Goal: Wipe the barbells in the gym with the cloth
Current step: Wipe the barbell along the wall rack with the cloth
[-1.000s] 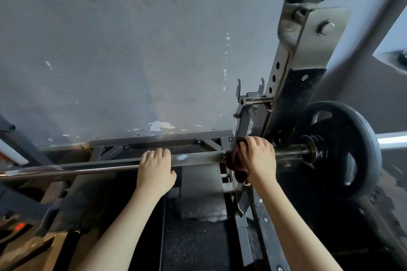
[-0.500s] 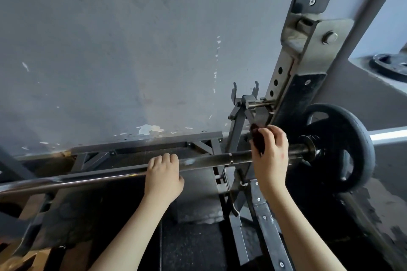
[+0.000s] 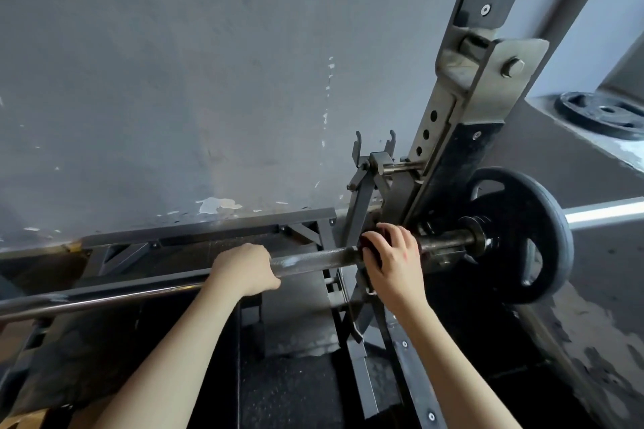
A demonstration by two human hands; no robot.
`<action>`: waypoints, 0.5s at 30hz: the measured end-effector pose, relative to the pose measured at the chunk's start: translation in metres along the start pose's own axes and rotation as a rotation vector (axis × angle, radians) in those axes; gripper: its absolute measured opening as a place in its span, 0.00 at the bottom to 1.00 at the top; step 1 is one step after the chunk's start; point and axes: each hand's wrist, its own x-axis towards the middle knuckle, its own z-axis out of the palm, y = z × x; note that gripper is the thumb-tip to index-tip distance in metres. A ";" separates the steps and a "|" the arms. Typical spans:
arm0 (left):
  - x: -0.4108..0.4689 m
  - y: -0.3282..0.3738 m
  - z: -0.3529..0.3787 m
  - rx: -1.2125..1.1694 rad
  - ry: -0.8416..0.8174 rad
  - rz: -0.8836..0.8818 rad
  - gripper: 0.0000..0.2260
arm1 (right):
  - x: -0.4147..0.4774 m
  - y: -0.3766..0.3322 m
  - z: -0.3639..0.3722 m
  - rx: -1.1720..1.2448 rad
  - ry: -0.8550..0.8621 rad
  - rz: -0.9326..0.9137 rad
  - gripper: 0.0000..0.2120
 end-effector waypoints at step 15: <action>-0.012 0.003 0.017 0.215 0.423 0.068 0.11 | 0.000 0.010 -0.004 -0.091 0.002 -0.142 0.17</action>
